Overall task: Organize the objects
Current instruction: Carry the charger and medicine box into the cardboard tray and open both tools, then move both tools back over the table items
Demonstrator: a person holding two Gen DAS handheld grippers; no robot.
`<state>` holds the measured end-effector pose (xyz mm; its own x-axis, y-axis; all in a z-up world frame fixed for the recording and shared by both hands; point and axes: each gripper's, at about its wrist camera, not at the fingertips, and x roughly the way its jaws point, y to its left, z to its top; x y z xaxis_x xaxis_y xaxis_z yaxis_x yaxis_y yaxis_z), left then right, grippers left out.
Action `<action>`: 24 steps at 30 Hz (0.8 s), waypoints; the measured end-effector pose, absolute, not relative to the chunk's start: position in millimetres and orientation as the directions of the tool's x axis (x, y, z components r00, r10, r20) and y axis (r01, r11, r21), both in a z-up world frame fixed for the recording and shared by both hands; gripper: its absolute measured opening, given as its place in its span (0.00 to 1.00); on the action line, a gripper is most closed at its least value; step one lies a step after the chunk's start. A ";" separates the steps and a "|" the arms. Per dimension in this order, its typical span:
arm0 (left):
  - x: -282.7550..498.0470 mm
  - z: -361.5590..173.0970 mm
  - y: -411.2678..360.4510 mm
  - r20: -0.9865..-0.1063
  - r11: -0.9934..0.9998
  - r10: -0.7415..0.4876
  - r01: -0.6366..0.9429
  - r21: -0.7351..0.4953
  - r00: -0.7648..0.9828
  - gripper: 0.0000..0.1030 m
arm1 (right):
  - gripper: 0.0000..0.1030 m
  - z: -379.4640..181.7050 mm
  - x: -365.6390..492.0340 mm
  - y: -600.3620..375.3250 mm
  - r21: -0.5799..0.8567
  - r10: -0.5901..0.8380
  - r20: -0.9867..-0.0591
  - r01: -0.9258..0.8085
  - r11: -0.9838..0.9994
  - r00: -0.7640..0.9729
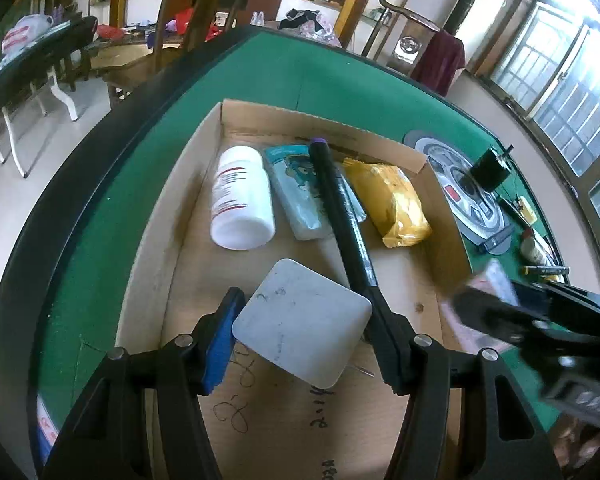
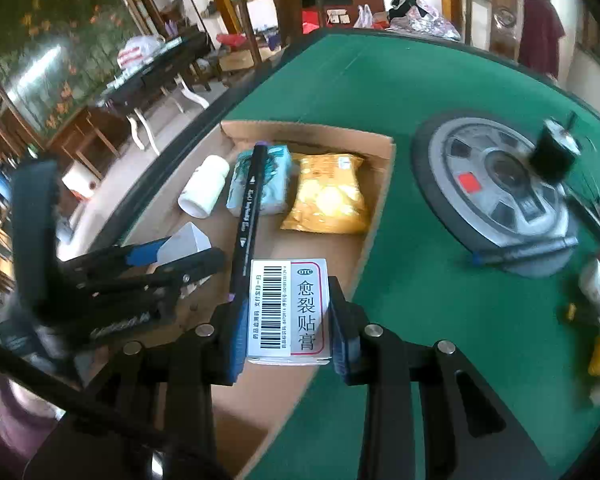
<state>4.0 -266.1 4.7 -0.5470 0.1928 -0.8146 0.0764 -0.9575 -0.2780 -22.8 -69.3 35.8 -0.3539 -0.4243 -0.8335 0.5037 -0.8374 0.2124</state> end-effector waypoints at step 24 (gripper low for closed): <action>46.1 55.2 -281.6 -0.670 -0.867 0.314 0.083 -0.491 -0.673 0.62 | 0.55 68.2 -12.4 -26.8 0.105 -0.352 -0.751 0.426 -0.899 -0.559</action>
